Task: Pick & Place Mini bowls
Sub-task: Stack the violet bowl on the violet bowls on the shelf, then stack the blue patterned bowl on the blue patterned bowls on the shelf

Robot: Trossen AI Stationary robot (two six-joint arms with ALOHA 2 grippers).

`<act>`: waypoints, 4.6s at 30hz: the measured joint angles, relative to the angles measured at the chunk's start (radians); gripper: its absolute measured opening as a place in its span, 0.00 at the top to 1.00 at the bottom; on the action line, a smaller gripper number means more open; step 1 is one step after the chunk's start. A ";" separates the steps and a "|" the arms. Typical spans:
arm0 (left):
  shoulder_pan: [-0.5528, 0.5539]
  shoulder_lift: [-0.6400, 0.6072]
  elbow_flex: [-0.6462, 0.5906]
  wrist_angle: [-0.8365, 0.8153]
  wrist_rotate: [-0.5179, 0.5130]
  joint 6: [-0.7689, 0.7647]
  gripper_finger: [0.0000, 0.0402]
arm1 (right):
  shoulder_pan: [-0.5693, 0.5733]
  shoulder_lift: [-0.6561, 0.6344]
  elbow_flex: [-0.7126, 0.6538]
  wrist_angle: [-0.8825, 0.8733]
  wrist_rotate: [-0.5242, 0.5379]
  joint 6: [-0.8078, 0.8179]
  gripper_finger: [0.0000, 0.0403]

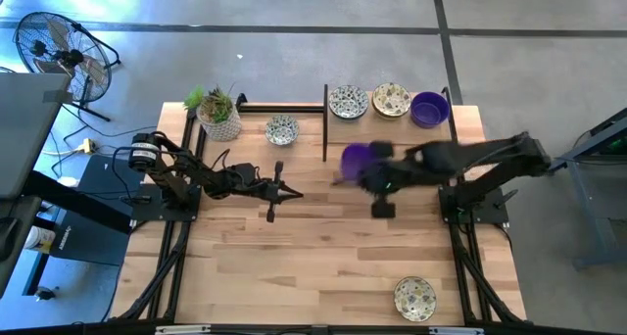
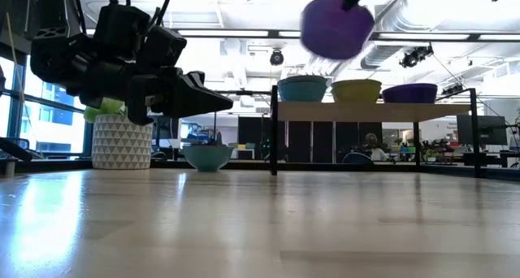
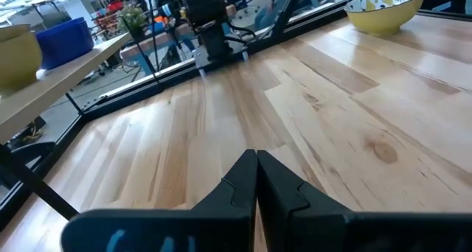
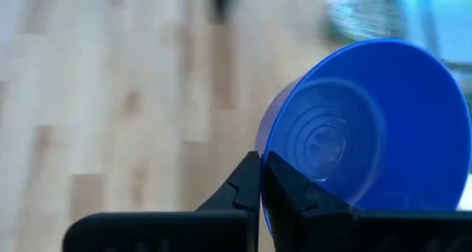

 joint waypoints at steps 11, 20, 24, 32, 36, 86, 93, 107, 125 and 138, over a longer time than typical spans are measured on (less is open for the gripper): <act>-0.001 0.000 0.000 -0.005 0.001 0.000 1.00 | -0.370 -0.081 0.192 -0.425 0.137 0.075 0.99; -0.027 0.000 0.000 -0.003 -0.006 0.017 1.00 | -0.711 -0.108 0.187 -0.462 0.009 -0.099 1.00; -0.026 0.000 0.000 -0.002 -0.010 0.019 1.00 | -0.827 -0.093 0.187 -0.461 -0.045 -0.170 0.99; -0.026 0.000 0.000 -0.005 -0.010 0.019 1.00 | -0.985 -0.086 0.127 -0.429 -0.152 -0.259 1.00; -0.026 0.000 0.000 -0.005 -0.010 0.019 1.00 | -1.020 -0.085 0.023 -0.374 -0.177 -0.306 0.99; -0.024 0.000 0.002 0.022 -0.034 0.045 1.00 | -0.921 -0.727 -0.669 0.465 -0.484 -0.210 0.99; -0.024 -0.058 0.003 0.030 -0.081 0.091 1.00 | -0.786 -0.924 -1.018 0.938 -0.558 -0.154 0.99; 0.080 -0.344 0.092 -0.494 -0.137 0.091 1.00 | -0.589 -1.006 -1.308 1.418 -0.555 -0.149 1.00; 0.133 -0.352 0.549 -1.466 -0.212 0.170 0.81 | -0.462 -1.006 -1.455 1.645 -0.504 -0.105 1.00; 0.184 -0.341 0.560 -1.635 -0.316 0.145 0.57 | -0.451 -1.006 -1.454 1.640 -0.504 -0.123 1.00</act>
